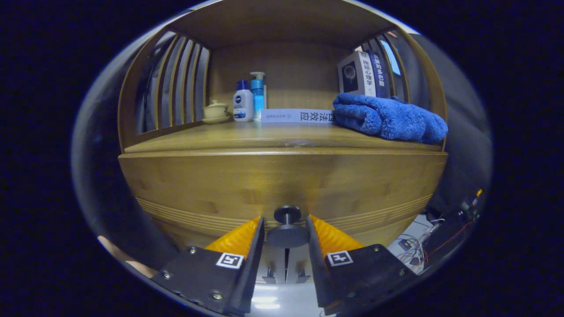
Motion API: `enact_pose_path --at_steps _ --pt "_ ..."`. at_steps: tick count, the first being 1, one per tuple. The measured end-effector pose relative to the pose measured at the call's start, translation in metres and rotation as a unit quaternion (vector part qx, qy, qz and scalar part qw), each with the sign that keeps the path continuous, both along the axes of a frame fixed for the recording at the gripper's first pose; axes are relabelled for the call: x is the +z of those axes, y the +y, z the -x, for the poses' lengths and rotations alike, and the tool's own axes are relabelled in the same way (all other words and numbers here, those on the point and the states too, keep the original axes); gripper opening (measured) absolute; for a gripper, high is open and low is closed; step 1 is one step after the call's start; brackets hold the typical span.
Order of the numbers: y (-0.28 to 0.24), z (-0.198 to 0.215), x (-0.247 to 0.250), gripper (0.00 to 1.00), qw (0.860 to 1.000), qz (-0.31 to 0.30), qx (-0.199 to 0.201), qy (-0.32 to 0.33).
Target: Pull open the drawer, take out the items inside it, and place them on the countertop above the cabinet.
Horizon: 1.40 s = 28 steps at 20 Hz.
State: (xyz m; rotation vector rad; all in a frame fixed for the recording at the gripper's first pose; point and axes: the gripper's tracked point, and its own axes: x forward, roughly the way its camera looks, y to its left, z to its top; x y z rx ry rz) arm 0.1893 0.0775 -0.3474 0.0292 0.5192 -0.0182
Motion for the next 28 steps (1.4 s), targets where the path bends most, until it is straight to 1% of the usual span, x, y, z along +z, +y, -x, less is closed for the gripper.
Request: enact_pose_path --at_steps 4,7,8,9,12,13,14,16,18,28 --pt "-0.001 0.000 -0.001 0.55 1.000 0.021 0.004 -0.003" --pt "-0.002 -0.001 0.000 0.55 1.000 0.014 -0.002 -0.005" --pt "-0.005 0.007 0.008 0.55 1.000 0.010 -0.008 -0.009" --pt "-0.005 -0.001 0.001 0.44 1.000 0.004 -0.009 -0.009" --pt "-0.005 0.000 0.001 0.44 1.000 0.012 -0.011 -0.011" --pt "-0.006 -0.001 0.001 0.39 1.000 0.011 -0.013 -0.012" --pt "-0.005 0.000 0.001 0.39 1.000 0.001 -0.017 -0.012" --pt "-0.004 0.002 0.001 0.32 1.000 -0.012 -0.017 -0.005" --pt "-0.005 0.006 0.001 0.32 1.000 -0.006 -0.017 -0.005" --pt "-0.013 0.087 0.016 0.32 1.000 -0.006 -0.020 0.014"
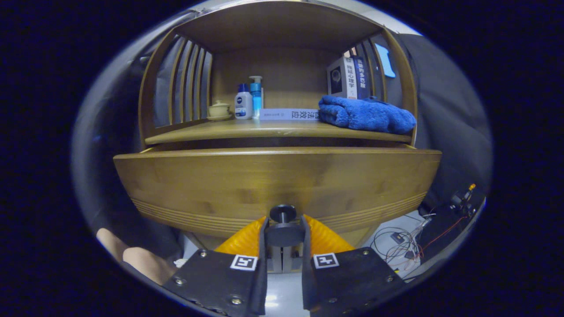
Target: Pull open the drawer, take out the items inside it, and place them on the countertop above the cabinet.
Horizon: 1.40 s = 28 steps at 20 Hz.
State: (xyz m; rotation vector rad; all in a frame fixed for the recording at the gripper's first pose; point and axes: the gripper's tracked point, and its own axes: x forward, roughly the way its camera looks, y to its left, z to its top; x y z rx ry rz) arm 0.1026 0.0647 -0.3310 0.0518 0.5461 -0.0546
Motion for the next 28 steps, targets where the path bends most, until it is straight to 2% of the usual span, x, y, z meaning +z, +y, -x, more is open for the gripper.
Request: enact_pose_path --at_steps 8,13,16,18,20,24,28 --pt "-0.008 0.053 0.010 0.32 1.000 -0.006 -0.011 0.019" --pt "-0.008 0.065 0.007 0.32 1.000 -0.006 -0.010 0.025" --pt "-0.006 0.065 -0.002 0.32 0.999 -0.001 0.006 0.042" --pt "-0.005 0.069 0.000 0.38 0.999 -0.002 0.021 0.048" --pt "-0.008 0.074 0.011 0.46 0.999 -0.003 0.027 0.038" --pt "-0.013 0.085 0.038 0.45 1.000 0.018 0.019 0.018" --pt "-0.024 0.075 0.084 0.46 0.999 0.042 0.007 -0.029"
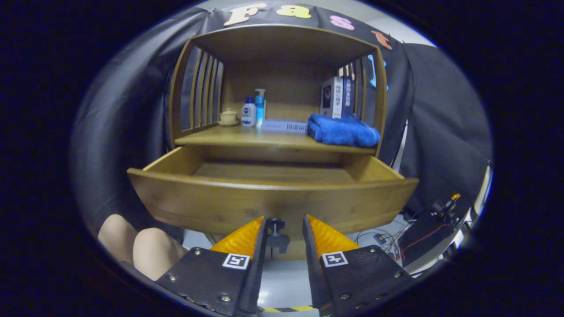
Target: Pull open the drawer, take out the items inside it, and place them on the countertop above the cabinet.
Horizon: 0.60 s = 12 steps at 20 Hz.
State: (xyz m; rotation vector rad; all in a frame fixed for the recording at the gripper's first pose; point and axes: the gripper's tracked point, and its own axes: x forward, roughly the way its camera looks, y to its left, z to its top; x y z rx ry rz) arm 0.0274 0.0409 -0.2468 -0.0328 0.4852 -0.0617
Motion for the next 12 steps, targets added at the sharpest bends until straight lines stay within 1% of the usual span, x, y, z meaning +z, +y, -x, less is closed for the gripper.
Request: enact_pose_path --at_steps 3,7,10,12 --pt "-0.005 -0.018 0.035 0.45 1.000 -0.007 -0.006 -0.030" --pt "-0.011 -0.050 0.062 0.45 0.999 -0.011 -0.004 -0.048" --pt "-0.010 -0.077 0.057 0.45 1.000 -0.015 0.011 -0.014" --pt "0.004 -0.096 0.051 0.45 0.999 -0.033 0.034 0.011"
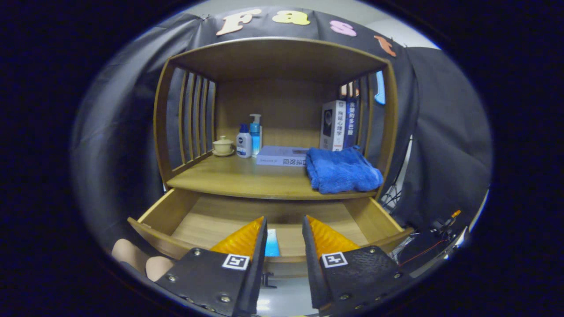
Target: Pull open the drawer, take out the items inside it, and place them on the countertop above the cabinet.
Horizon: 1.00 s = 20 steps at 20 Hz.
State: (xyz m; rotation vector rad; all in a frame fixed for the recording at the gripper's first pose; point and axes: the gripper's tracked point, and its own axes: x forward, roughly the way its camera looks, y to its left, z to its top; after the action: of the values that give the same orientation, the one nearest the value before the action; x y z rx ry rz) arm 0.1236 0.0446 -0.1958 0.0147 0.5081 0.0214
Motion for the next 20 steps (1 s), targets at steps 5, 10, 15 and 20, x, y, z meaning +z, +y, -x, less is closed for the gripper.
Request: enact_pose_path --at_steps 5,10,15,20 --pt "0.033 -0.043 -0.041 0.45 0.995 -0.027 0.063 0.069" --pt "0.035 -0.052 -0.102 0.46 0.979 -0.030 0.083 0.183" --pt "0.025 -0.043 -0.141 0.49 0.956 0.017 0.103 0.273" --pt "0.031 -0.030 -0.158 0.68 0.938 0.030 0.117 0.326"
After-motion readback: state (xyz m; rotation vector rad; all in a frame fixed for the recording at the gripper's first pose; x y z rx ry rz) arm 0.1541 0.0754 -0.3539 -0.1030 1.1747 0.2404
